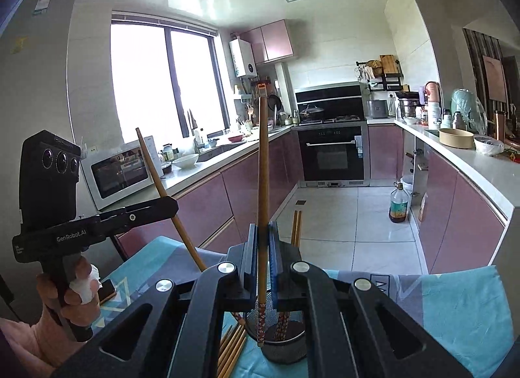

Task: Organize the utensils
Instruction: 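Lift both held chopsticks upright and insert them into the black mesh cup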

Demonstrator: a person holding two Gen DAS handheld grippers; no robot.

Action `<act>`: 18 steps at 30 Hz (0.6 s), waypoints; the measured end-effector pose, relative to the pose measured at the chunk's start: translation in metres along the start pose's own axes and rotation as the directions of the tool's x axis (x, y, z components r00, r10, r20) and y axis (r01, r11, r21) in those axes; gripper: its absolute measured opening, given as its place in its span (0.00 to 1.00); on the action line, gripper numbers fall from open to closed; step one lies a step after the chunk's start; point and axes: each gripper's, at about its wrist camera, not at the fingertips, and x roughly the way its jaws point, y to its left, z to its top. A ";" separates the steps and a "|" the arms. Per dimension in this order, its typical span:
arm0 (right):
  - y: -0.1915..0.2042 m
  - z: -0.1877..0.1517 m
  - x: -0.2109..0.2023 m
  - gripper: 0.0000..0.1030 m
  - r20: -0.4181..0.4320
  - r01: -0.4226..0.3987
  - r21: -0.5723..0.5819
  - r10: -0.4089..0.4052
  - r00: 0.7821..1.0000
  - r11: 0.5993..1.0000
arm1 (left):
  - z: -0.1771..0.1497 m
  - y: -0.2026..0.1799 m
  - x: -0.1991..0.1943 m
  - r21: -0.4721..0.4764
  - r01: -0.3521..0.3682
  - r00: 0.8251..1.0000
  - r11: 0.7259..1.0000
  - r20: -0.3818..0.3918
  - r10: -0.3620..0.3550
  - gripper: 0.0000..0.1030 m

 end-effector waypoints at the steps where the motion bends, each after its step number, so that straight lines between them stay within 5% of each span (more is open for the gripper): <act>1: -0.002 0.001 0.002 0.05 0.002 0.007 -0.001 -0.007 1.000 1.000 | 0.002 -0.002 0.001 0.007 -0.002 1.000 1.000 0.001 0.002 0.07; 18: -0.014 -0.022 0.049 0.05 -0.128 0.047 0.014 -0.045 0.991 0.999 | -0.022 -0.010 0.059 0.073 -0.071 0.984 0.995 -0.159 0.082 0.07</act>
